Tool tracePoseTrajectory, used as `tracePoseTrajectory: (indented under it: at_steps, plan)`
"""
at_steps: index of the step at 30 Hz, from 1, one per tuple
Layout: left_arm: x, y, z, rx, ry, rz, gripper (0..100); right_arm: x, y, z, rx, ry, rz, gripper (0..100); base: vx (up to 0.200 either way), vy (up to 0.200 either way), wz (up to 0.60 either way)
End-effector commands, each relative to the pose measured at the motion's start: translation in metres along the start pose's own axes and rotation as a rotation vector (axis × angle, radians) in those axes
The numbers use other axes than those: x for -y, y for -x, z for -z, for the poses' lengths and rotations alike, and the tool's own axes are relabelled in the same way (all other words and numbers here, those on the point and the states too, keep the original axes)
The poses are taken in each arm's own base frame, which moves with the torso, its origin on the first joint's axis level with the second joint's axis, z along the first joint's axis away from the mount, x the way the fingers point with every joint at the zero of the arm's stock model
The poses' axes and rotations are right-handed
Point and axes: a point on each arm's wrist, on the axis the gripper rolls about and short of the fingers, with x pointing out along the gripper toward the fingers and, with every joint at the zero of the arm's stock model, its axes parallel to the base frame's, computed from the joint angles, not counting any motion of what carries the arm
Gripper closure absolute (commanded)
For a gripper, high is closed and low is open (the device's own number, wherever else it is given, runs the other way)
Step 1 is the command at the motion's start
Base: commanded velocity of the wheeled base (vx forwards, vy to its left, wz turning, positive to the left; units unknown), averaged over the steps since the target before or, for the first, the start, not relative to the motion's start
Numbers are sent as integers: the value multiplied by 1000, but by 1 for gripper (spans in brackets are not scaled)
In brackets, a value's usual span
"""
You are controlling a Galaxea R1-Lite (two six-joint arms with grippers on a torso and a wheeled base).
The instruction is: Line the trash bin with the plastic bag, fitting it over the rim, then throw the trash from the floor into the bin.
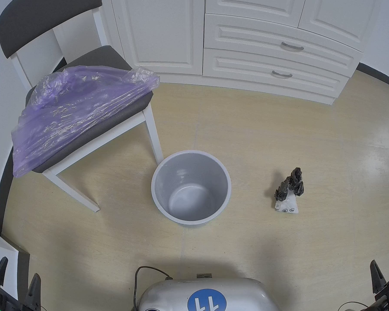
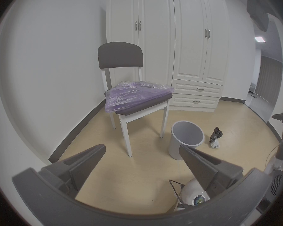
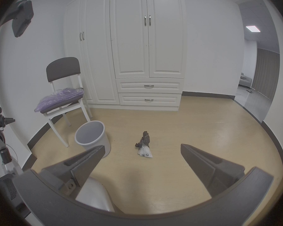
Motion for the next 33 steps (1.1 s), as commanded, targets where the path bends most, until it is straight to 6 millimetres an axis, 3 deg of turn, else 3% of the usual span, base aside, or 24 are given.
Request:
tracePoseTrajectory:
  at_steps: [1,33]
  plan:
    - [0,0,4,2,0,0,0,0,0,5,-2,0,-1,0,0,0,0]
    - [0,0,4,2,2,0,0,0,0,5,-1,2,1,0,0,0,0]
